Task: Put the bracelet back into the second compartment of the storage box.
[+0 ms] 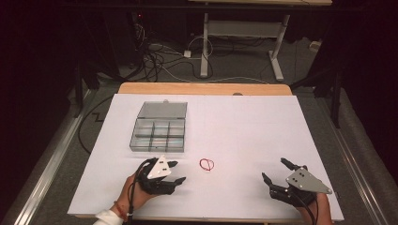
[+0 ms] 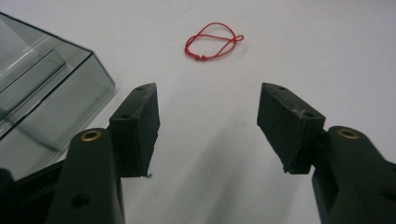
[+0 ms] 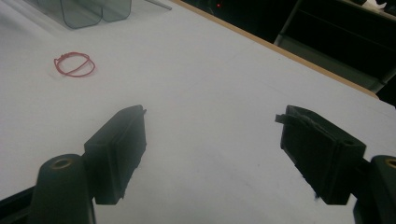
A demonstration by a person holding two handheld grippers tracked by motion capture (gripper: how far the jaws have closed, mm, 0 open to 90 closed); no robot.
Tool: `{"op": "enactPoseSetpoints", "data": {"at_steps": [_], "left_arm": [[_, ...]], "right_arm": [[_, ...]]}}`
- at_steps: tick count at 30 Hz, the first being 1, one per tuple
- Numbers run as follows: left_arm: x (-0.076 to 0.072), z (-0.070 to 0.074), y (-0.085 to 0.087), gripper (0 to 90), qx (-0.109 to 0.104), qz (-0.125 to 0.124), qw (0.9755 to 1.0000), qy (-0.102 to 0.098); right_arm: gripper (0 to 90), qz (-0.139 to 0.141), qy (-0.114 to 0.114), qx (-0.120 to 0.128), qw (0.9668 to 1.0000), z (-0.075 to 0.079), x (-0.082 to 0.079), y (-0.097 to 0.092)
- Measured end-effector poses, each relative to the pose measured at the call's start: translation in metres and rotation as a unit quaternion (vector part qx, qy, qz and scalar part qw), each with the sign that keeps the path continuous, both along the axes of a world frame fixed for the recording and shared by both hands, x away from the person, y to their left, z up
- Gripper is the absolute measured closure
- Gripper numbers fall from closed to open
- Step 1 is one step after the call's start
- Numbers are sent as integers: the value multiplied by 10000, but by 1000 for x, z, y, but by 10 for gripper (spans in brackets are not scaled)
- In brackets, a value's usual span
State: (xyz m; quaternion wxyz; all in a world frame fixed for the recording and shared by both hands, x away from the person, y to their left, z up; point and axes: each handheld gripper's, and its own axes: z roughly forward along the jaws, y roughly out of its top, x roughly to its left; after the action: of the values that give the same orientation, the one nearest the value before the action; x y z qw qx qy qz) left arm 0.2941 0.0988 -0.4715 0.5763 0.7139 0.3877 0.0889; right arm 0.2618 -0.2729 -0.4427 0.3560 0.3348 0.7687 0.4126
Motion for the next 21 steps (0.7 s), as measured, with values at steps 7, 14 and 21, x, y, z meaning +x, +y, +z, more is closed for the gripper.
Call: {"op": "enactPoseSetpoints", "data": {"at_steps": [7, 14, 21], "left_arm": [[22, -7, -38, 416, 132, 95, 9997, 201], [47, -12, -67, 500, 237, 437, 9982, 348], [64, -18, -74, 583, 254, 676, 9958, 558]], "right_arm": [[233, 30, 31, -17, 10000, -2, 0, 1], [233, 30, 64, -14, 10000, -3, 0, -1], [233, -2, 64, 7, 10000, -3, 0, -3]]}}
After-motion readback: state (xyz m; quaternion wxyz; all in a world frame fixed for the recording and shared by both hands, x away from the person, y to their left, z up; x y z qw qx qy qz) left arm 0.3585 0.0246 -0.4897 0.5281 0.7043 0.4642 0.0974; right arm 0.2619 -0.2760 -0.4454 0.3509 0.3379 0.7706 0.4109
